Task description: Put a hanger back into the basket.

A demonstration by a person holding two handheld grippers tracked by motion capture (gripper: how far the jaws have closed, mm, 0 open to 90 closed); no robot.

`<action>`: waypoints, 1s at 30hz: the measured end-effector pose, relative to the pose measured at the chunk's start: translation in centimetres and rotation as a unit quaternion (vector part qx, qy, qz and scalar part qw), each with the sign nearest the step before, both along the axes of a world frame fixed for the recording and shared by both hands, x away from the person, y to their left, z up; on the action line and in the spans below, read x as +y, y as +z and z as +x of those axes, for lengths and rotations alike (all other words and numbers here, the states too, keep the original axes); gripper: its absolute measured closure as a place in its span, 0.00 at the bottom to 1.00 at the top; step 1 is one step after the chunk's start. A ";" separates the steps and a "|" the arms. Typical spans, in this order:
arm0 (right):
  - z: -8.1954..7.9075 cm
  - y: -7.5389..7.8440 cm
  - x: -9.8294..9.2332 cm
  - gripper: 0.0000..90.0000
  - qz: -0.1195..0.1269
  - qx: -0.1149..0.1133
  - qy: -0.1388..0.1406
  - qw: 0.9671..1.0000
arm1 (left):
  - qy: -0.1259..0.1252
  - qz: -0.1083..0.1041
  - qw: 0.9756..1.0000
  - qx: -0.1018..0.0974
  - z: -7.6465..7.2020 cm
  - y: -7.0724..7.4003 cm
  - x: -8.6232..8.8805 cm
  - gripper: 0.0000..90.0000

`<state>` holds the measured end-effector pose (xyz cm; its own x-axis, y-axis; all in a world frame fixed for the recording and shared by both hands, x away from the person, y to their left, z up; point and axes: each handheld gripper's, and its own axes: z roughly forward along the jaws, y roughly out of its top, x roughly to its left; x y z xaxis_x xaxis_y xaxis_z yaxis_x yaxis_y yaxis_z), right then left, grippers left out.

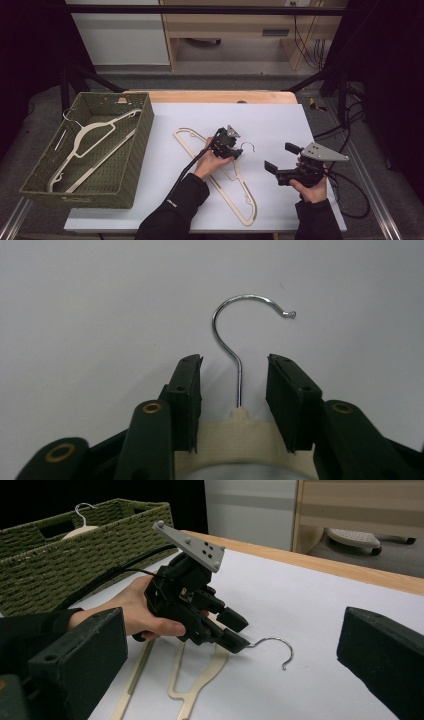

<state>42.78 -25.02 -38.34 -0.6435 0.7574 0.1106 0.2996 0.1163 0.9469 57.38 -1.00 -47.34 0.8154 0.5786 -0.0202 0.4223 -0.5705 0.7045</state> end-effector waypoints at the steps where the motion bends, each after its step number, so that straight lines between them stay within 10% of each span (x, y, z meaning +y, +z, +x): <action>1: 0.0 0.0 0.0 0.00 -0.001 -0.001 0.001 1.000 | -0.002 0.002 1.000 0.000 0.1 -0.1 0.0 0.67; 30: 0.5 -0.5 0.7 0.00 -0.009 0.011 0.010 1.000 | -0.012 0.023 1.000 0.003 0.1 0.0 -0.6 0.99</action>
